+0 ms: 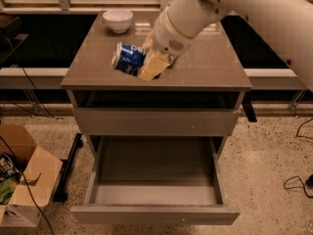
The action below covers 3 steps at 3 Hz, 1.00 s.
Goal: Place pepsi can into middle drawer
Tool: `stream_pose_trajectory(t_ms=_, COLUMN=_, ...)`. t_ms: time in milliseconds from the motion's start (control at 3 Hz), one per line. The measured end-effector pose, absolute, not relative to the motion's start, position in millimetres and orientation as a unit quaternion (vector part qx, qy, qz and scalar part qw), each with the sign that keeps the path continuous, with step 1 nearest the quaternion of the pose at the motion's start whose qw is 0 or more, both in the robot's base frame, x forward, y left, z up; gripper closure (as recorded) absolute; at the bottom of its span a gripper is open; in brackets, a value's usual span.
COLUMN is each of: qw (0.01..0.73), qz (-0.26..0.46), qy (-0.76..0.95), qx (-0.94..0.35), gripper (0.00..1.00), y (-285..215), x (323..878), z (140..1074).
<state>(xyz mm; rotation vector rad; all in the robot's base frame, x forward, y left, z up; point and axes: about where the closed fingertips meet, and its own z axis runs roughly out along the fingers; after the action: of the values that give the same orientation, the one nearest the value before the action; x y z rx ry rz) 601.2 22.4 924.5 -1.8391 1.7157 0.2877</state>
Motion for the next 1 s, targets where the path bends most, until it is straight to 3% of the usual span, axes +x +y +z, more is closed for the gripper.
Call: stream_pose_trajectory(t_ms=1000, qw=0.369, qz=0.245, qy=0.701, qx=-0.558, gripper=1.00, y=14, x=533, z=790)
